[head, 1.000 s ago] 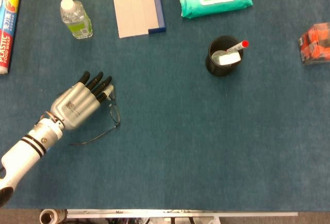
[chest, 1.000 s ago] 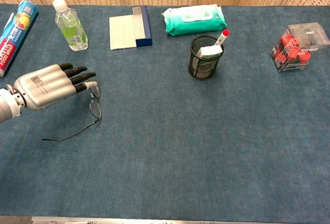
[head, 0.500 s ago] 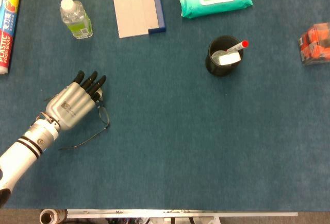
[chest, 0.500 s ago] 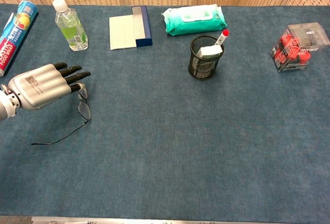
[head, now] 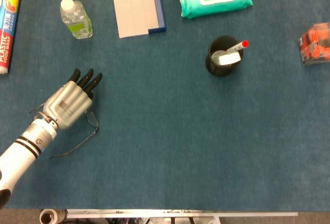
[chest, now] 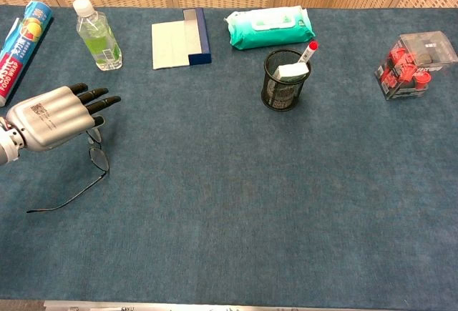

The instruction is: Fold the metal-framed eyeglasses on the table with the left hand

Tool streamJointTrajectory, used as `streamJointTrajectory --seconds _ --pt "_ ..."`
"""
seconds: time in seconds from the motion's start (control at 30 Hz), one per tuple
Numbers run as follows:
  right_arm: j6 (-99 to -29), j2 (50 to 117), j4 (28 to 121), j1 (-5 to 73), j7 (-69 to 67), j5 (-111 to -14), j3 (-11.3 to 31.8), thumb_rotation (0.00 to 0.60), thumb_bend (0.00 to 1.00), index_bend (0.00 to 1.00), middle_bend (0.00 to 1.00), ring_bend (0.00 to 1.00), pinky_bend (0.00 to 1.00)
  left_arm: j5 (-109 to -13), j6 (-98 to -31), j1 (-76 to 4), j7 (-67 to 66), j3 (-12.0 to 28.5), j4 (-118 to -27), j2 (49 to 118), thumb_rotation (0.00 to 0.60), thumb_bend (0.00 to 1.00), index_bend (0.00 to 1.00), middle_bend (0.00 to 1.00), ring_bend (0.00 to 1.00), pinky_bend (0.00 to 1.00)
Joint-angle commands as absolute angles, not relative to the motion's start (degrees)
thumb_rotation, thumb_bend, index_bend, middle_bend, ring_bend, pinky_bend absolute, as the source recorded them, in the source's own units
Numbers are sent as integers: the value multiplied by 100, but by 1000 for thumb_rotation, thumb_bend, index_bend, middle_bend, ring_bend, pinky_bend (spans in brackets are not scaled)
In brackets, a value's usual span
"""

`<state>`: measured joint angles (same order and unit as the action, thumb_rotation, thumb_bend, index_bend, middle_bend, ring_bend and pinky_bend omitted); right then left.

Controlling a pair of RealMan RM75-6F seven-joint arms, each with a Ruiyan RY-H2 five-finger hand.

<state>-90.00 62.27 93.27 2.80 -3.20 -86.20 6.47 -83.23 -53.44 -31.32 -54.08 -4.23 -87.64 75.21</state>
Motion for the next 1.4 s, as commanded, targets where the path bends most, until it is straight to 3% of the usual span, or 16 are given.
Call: streamJointTrajectory --seconds 0.03,0.7,0.8,1.03,1.4 --pt "-9001 6227 9328 278 -321 -8622 646 600 539 589 516 358 357 -8224 -5371 -3122 -5539 -414 -8757 7537 600 839 396 0 0 166" --pt "-8981 6241 9322 283 -307 -8625 637 600 539 590 516 358 357 -7134 -5648 -3052 -6758 -394 -9044 7526 600 839 646 0 0 169" --pt "-8980 6245 9318 285 -305 -8627 638 600 539 590 516 358 357 -7152 -5743 -3066 -6714 -381 -9065 7524 600 839 597 0 0 169" --pt "-8967 6248 9315 288 -303 -8614 638 600 539 589 516 358 357 -7349 -5807 -3122 -6447 -427 -9183 7487 600 839 328 0 0 169" --pt "-8990 6228 9333 278 -314 -8626 642 600 538 590 516 358 357 -6841 -5515 -3183 -6209 -530 -9269 7417 600 839 366 0 0 169"
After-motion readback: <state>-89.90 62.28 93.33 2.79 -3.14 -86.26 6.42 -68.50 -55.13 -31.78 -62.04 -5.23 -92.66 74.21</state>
